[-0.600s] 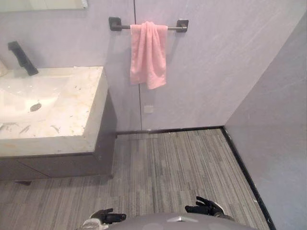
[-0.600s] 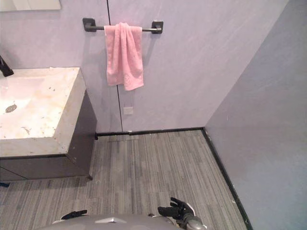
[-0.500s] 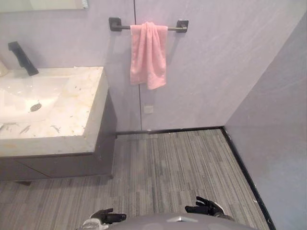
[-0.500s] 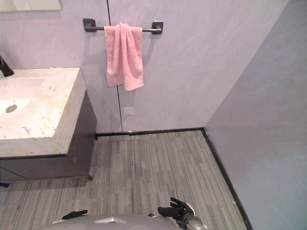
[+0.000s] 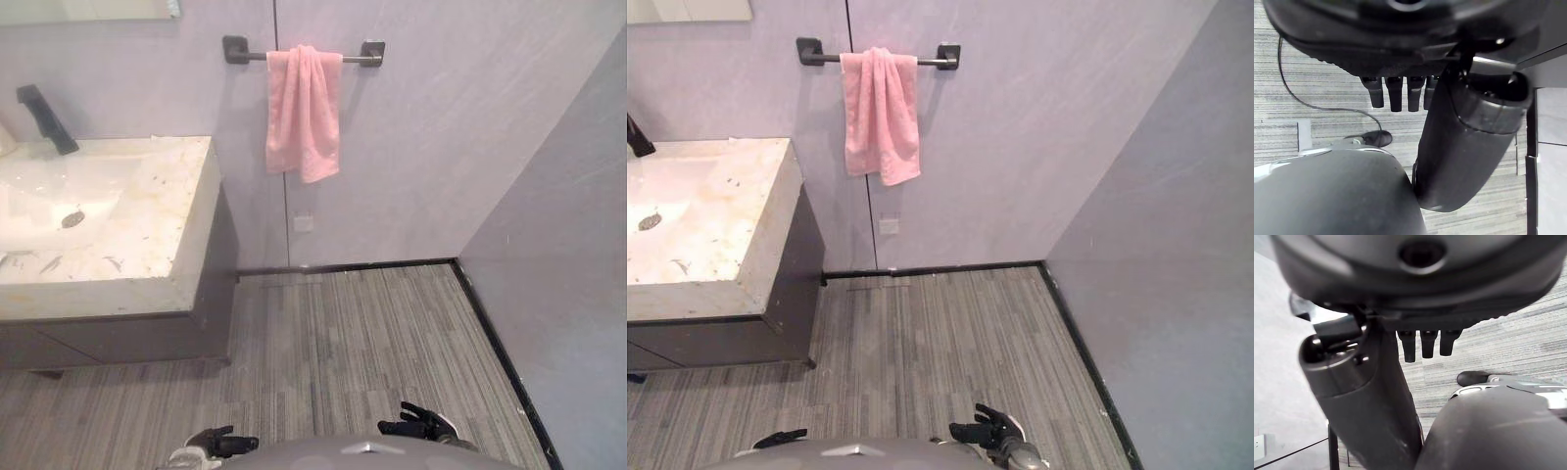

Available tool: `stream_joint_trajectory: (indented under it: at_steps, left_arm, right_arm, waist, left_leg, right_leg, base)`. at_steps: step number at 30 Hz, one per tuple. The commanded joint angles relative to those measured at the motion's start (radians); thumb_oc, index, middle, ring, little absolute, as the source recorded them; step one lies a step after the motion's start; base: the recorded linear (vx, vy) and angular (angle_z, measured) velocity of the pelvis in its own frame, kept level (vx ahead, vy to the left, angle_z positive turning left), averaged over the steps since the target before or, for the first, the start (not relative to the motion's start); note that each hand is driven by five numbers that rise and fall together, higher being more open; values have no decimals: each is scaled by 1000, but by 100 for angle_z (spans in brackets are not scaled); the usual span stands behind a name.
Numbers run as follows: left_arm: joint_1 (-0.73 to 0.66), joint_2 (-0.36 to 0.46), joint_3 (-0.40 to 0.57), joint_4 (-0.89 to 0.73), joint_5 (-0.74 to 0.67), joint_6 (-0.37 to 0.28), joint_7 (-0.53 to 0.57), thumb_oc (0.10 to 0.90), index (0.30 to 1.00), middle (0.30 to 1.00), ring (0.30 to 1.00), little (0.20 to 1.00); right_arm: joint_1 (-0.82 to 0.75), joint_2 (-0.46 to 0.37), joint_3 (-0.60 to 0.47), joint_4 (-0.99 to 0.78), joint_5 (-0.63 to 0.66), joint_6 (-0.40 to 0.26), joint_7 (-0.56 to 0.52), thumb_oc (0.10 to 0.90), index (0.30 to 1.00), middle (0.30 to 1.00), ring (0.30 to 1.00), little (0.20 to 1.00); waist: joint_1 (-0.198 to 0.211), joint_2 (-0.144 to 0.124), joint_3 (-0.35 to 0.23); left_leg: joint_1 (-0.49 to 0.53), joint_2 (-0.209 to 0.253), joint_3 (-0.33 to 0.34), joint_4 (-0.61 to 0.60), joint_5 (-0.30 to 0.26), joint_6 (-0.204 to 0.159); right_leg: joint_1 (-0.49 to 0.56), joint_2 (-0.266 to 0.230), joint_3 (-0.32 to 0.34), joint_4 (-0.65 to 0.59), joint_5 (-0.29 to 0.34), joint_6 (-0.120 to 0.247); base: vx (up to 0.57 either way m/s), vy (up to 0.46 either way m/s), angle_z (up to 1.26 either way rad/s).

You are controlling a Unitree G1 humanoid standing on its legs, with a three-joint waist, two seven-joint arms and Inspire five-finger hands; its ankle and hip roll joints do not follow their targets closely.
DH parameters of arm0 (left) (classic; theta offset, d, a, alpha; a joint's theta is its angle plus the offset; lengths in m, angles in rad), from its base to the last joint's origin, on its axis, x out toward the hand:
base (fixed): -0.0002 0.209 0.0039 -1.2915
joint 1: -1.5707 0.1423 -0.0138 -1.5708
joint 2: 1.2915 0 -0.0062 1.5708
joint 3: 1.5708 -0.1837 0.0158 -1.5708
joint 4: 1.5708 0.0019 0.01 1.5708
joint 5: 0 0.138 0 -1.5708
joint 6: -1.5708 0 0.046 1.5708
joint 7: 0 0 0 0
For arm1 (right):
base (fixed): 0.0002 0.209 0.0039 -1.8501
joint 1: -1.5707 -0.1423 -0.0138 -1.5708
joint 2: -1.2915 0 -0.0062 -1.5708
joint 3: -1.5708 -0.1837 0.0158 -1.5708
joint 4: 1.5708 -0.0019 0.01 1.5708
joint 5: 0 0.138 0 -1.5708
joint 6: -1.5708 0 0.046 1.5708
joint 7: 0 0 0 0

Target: Organize the bathroom.

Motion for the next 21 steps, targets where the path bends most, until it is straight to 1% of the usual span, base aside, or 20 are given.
stream_joint_trajectory:
  at_steps: [1, 7, 9, 11, 13, 15, 16, 17, 21]
  left_arm:
    - [-36, -23, -26, 29, -11, -38, -17, 800, 900, 900, 900, 900]
    - [-35, -23, -29, 17, -27, -86, -27, 800, 900, 900, 900, 900]
    - [-38, -19, -25, 7, -36, -98, -20, 800, 900, 900, 900, 900]
    - [-45, -15, -20, -7, -58, -125, -12, 800, 900, 900, 900, 900]
    - [-47, -7, -16, -23, -80, -132, -10, 800, 900, 900, 900, 900]
    - [-56, 9, -9, -56, -94, -159, -4, 800, 900, 900, 900, 900]
    - [-59, 15, -8, -76, -101, -155, -2, 800, 900, 900, 900, 900]
    - [-65, 27, -4, -115, -113, -149, 6, 800, 900, 900, 900, 900]
    - [-83, 62, 17, -216, -155, -161, 31, 800, 900, 900, 900, 900]
  right_arm:
    - [-71, -31, 4, 21, 13, -50, -6, 800, 900, 900, 900, 900]
    - [-73, -32, 10, 6, 7, -83, -6, 800, 900, 900, 900, 900]
    - [-76, -35, 14, -10, 8, -106, -7, 800, 900, 900, 900, 900]
    - [-80, -40, 21, -36, 18, -144, -5, 800, 900, 900, 900, 900]
    - [-84, -49, 27, -69, 27, -147, -4, 800, 900, 900, 900, 900]
    - [-90, -65, 35, -138, 31, -161, -8, 800, 900, 900, 900, 900]
    - [-94, -71, 39, -172, 33, -146, -13, 800, 900, 900, 900, 900]
    - [-101, -84, 45, -223, 26, -147, -19, 800, 900, 900, 900, 900]
    - [-116, -111, 54, -339, 16, -187, -32, 800, 900, 900, 900, 900]
  waist:
    - [-1, 65, 40]
    - [-2, 66, 38]
    - [-3, 67, 36]
    - [-4, 67, 34]
    - [-5, 66, 34]
    - [-6, 67, 32]
    - [-7, 67, 32]
    - [-7, 68, 31]
    - [-8, 71, 28]
  left_leg:
    - [4, 1, 93, 30, -86, -18]
    - [7, 1, 93, 32, -87, -18]
    - [10, 2, 93, 32, -88, -18]
    - [13, 4, 94, 33, -88, -18]
    - [16, 5, 96, 34, -89, -18]
    - [19, 8, 99, 36, -88, -17]
    - [19, 9, 100, 38, -88, -17]
    - [20, 10, 102, 39, -88, -16]
    - [22, 13, 103, 39, -86, -15]
  right_leg:
    - [-23, 33, -63, 81, -135, 63]
    - [-21, 35, -61, 83, -137, 61]
    - [-21, 37, -60, 85, -138, 61]
    - [-18, 38, -60, 85, -138, 61]
    - [-16, 39, -60, 86, -139, 61]
    - [-13, 40, -59, 87, -140, 59]
    - [-13, 41, -59, 87, -140, 59]
    - [-13, 41, -57, 89, -140, 58]
    - [-12, 45, -56, 90, -140, 54]
  base:
    - [0, 0, 0]
    - [1, -5, 0]
    - [14, -42, 0]
    - [21, -48, 0]
    - [18, -39, 0]
    - [20, -50, 0]
    - [19, -46, 0]
    - [23, -54, 0]
    - [21, -60, 0]
